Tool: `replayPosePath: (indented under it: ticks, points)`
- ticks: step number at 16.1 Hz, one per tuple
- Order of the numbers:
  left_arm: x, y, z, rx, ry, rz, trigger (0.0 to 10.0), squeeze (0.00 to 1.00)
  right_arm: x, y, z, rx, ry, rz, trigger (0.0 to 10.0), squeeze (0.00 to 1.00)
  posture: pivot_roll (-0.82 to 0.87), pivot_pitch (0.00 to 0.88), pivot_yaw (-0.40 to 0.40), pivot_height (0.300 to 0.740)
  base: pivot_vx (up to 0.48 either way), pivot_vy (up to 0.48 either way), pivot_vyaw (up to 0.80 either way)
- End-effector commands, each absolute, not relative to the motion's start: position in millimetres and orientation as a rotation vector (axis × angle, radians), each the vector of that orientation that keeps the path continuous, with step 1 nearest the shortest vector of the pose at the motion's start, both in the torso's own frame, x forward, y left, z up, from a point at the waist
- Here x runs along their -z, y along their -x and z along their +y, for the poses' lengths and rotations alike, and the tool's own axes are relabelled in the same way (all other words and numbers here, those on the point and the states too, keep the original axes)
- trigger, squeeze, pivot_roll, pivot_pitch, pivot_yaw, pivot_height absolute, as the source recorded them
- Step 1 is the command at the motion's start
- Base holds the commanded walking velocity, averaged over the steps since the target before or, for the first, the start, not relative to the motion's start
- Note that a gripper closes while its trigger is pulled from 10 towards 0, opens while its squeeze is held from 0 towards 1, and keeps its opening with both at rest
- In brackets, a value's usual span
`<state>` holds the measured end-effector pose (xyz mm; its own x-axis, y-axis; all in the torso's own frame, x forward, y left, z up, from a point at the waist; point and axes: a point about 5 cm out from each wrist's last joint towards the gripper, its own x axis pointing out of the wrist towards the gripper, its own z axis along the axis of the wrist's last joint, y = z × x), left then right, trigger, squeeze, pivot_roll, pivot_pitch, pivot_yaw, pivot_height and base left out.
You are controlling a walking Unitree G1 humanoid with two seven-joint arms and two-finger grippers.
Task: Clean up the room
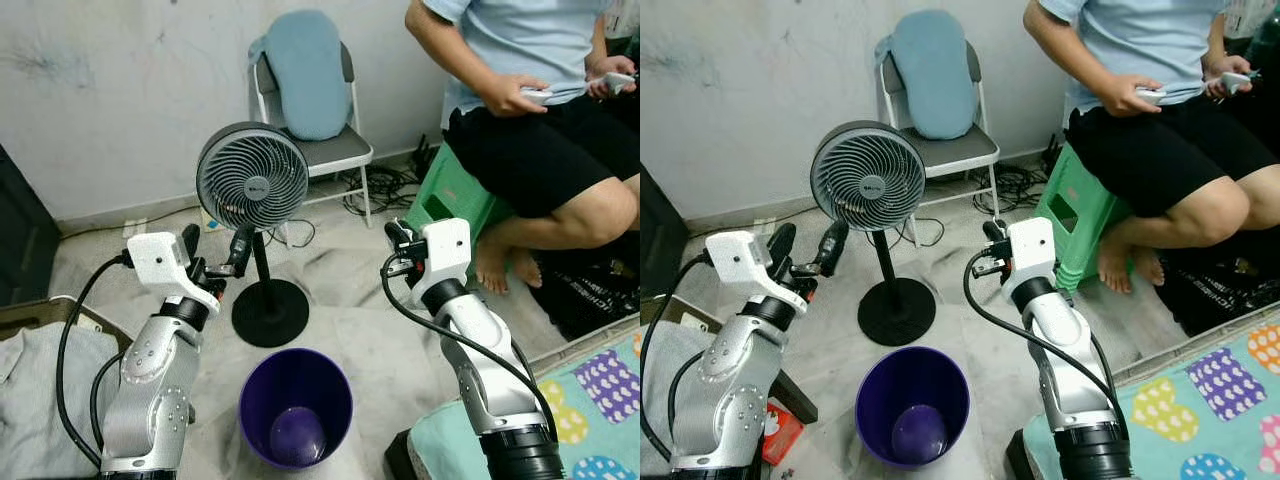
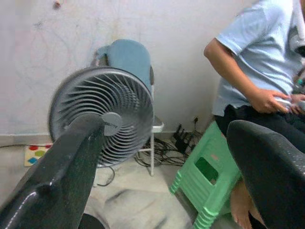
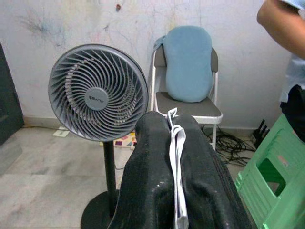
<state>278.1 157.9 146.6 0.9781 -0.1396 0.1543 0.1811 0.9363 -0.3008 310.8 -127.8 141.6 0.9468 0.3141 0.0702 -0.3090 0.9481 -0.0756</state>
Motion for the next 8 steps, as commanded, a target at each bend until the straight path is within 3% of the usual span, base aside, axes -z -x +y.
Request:
replayPosePath:
  ticks: [1, 4, 8]
  points:
    - [-146, -281, 162, 0.138, 0.302, -0.12, 10.0, 0.0, -146, -313, -126, -0.32, 0.075, -0.1, 10.0, 0.0, -0.06, 0.0, 0.008, 0.74, 0.0, 0.0, 0.8]
    - [-149, -284, 163, 0.134, 0.295, -0.131, 10.0, 0.0, -147, -317, -126, -0.312, 0.075, -0.107, 10.0, 0.0, -0.06, 0.0, 0.017, 0.74, 0.0, 0.0, 0.73]
    - [-149, -294, 167, 0.154, 0.243, -0.117, 10.0, 0.0, -152, -330, -121, -0.287, 0.047, -0.124, 10.0, 0.0, -0.03, 0.0, 0.0, 0.74, 0.0, 0.0, 0.0]
